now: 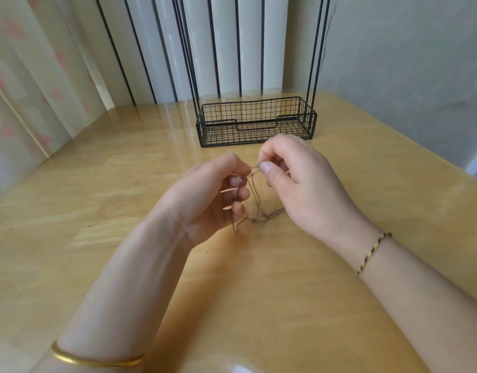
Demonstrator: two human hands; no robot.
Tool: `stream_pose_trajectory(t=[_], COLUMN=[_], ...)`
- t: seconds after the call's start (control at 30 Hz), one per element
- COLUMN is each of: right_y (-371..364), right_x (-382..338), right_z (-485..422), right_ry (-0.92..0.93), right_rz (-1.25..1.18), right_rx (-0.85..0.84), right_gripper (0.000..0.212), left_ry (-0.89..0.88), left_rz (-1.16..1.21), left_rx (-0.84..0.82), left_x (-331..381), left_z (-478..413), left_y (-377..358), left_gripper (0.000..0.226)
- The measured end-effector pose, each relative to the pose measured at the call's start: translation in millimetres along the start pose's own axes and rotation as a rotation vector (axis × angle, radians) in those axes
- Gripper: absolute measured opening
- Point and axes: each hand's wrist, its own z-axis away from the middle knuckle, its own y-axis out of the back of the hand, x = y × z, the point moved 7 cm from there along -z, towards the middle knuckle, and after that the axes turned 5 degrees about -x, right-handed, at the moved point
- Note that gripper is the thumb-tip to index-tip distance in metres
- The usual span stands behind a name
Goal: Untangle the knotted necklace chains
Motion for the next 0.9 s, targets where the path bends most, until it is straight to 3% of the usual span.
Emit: stream_pose_trajectory(t=[0.23, 0.43, 0.6, 0.8, 0.9], right_y=[1, -4, -3, -20, -25], right_x=[7, 19, 28, 27, 24], right_z=[1, 3, 3, 5, 6], right_ry=[-0.110, -0.294, -0.400, -0.529, -0.544], right_rz=[-0.270, -0.724, -1.023, -1.465, -1.521], right_rx=[0.023, 0.074, 0.130, -0.050, -0.177], right_gripper=[0.020, 0.018, 0.022, 0.022, 0.013], left_ry=[0.035, 0.084, 0.015, -0.029, -0.037], left_rz=[0.024, 0.083, 0.185, 0.272, 0.261], left_rx=[-0.025, -0.020, 0.030, 0.053, 0.094], left_x=[-3, -9, -5, -1, -1], left_z=[-2, -6, -7, -8, -8], left_y=[-1, -1, 2, 7, 10], left_gripper=[0.015, 0.020, 0.020, 0.015, 0.019])
